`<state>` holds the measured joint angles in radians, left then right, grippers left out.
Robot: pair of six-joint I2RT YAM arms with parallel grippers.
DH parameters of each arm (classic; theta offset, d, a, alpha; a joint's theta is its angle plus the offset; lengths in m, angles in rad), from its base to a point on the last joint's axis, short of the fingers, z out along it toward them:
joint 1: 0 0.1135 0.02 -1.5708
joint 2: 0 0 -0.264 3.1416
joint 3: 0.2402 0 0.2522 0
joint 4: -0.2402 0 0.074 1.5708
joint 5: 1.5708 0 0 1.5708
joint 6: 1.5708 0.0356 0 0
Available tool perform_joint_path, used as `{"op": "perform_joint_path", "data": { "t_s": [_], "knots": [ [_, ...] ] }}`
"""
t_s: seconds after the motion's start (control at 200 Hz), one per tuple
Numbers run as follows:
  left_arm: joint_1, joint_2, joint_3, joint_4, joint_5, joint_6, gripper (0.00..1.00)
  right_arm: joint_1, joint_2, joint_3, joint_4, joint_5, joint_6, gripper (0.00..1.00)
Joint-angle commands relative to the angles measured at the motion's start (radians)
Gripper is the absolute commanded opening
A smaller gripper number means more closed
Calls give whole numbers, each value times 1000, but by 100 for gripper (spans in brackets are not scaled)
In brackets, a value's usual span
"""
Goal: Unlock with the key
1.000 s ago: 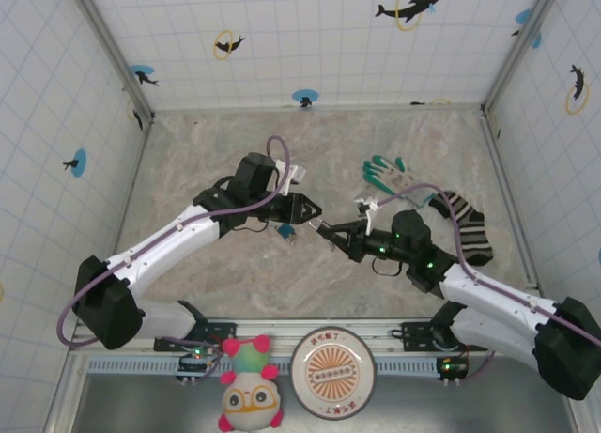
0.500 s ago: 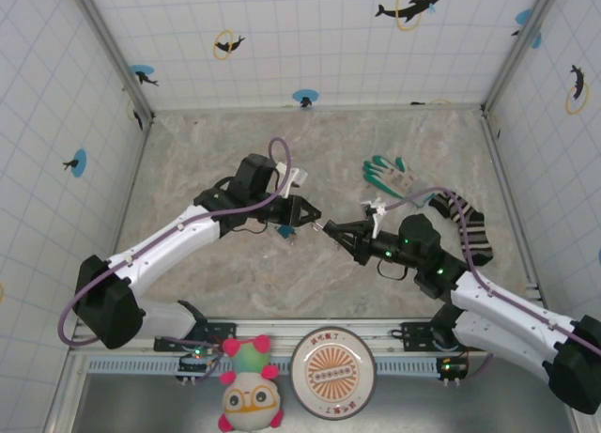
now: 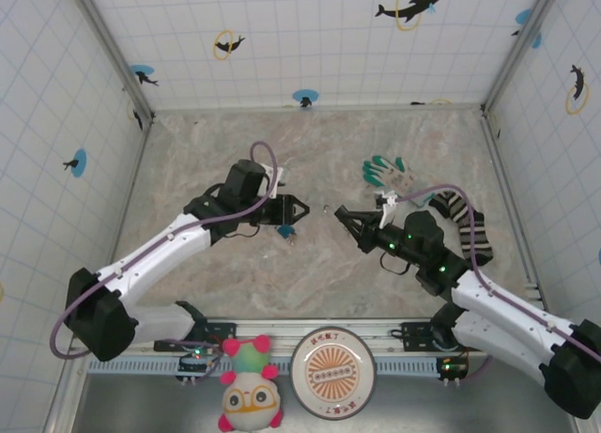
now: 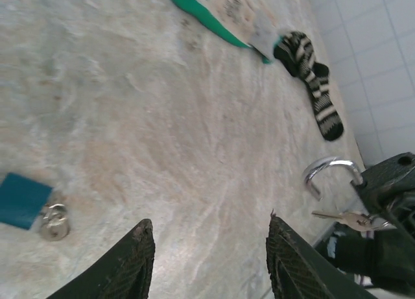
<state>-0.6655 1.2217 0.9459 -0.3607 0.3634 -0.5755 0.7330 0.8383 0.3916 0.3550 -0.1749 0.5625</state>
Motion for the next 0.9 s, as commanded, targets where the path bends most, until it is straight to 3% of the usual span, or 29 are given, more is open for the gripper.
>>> {"op": "perform_joint_path", "data": {
  "t_s": [0.0, 0.49, 0.896],
  "knots": [
    [9, -59, -35, 37, -100, -78, 50, -16, 41, -36, 96, 75, 79, 0],
    [9, -145, -166, 170, -80, -184, 54, -73, 484, -14, 379, 205, 279, 0],
    [9, -172, -207, 183, -90, -202, 54, -93, 844, 72, 625, 150, 431, 0]
  ]
}}
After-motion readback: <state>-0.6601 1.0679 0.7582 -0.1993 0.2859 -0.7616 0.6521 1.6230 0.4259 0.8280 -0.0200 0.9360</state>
